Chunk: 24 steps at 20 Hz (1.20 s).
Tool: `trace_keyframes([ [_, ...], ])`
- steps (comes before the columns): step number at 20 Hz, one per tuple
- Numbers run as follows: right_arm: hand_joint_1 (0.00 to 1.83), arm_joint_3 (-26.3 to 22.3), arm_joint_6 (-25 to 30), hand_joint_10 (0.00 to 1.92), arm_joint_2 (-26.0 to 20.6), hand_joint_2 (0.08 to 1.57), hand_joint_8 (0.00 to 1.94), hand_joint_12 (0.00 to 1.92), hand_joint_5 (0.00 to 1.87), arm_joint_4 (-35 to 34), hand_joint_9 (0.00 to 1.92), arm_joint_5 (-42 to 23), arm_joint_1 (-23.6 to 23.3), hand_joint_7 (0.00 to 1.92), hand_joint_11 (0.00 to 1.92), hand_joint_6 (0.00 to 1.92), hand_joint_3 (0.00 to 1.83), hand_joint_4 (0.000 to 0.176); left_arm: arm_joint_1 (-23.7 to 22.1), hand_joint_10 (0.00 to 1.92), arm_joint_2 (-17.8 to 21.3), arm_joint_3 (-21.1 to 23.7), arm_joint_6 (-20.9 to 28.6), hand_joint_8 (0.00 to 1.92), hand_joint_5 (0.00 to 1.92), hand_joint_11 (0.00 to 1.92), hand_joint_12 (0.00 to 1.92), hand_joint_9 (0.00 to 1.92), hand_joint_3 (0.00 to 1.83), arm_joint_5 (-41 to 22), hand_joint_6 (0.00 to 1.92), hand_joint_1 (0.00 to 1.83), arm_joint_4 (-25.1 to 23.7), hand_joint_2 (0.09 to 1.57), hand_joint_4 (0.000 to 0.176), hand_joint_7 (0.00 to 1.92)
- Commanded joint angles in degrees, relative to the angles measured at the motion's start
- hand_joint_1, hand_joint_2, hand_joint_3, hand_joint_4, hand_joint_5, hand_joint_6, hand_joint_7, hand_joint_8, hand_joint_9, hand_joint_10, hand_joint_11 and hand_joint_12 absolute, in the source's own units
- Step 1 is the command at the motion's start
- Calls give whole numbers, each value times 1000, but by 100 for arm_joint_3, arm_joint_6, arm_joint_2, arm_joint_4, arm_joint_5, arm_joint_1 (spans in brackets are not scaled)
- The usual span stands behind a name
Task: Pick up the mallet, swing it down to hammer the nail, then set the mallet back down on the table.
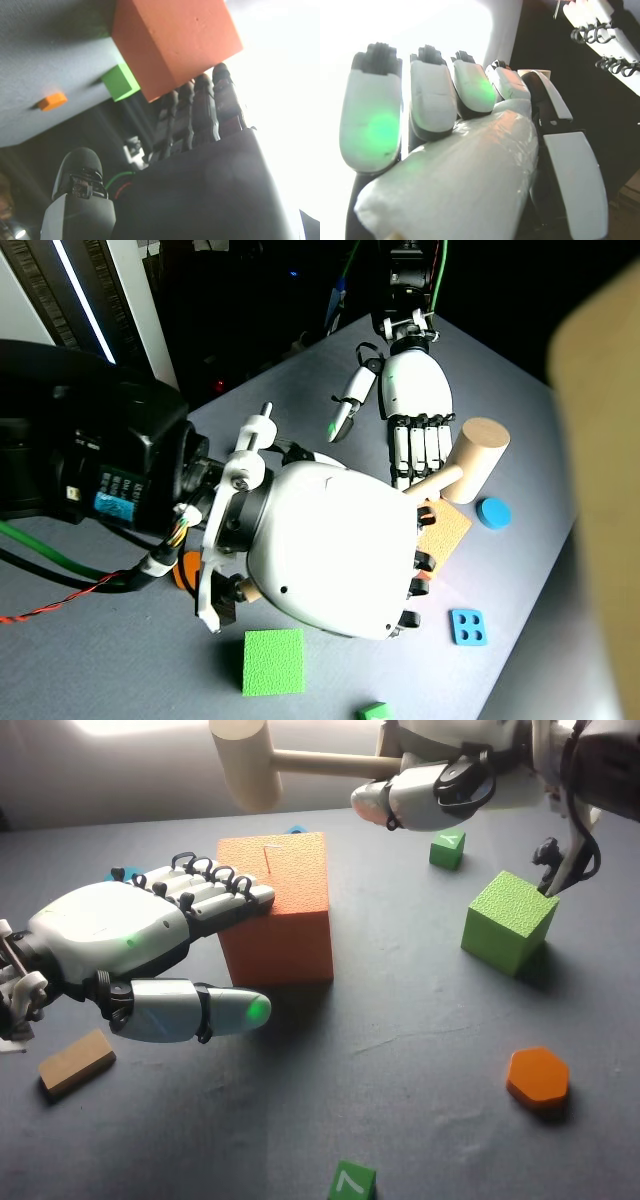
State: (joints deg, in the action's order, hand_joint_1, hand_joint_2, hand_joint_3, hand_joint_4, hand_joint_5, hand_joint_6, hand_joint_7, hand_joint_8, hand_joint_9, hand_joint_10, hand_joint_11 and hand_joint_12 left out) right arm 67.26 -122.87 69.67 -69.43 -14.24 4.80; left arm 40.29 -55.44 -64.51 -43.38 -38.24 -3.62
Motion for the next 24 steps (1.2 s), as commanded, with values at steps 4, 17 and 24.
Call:
trace_keyframes([
  [4, 138, 21, -13, 1921, 45, 1571, 1941, 1921, 1346, 121, 1647, -312, -163, 1580, 1644, 1921, 70, 176, -19, 2, -25, -31, 26, 1, 99, 0, 0, 55, 0, -338, 0, 0, 35, 1170, 0, 92],
  [17, 146, 723, -65, 1921, 486, 1571, 1941, 1921, 1325, -127, 1625, 223, 475, 1554, 1627, 1921, 54, 176, -19, 3, -25, -28, 25, 2, 90, 0, 0, 49, 3, -345, 1, 0, 35, 1183, 0, 89],
  [24, 178, 806, -71, 1921, 478, 1571, 1941, 1921, 1317, -125, 1621, 213, 542, 1550, 1627, 1921, 41, 176, -16, 10, -23, -31, 25, 8, 97, 5, 2, 79, 3, -346, 1, 0, 35, 1186, 0, 116],
])
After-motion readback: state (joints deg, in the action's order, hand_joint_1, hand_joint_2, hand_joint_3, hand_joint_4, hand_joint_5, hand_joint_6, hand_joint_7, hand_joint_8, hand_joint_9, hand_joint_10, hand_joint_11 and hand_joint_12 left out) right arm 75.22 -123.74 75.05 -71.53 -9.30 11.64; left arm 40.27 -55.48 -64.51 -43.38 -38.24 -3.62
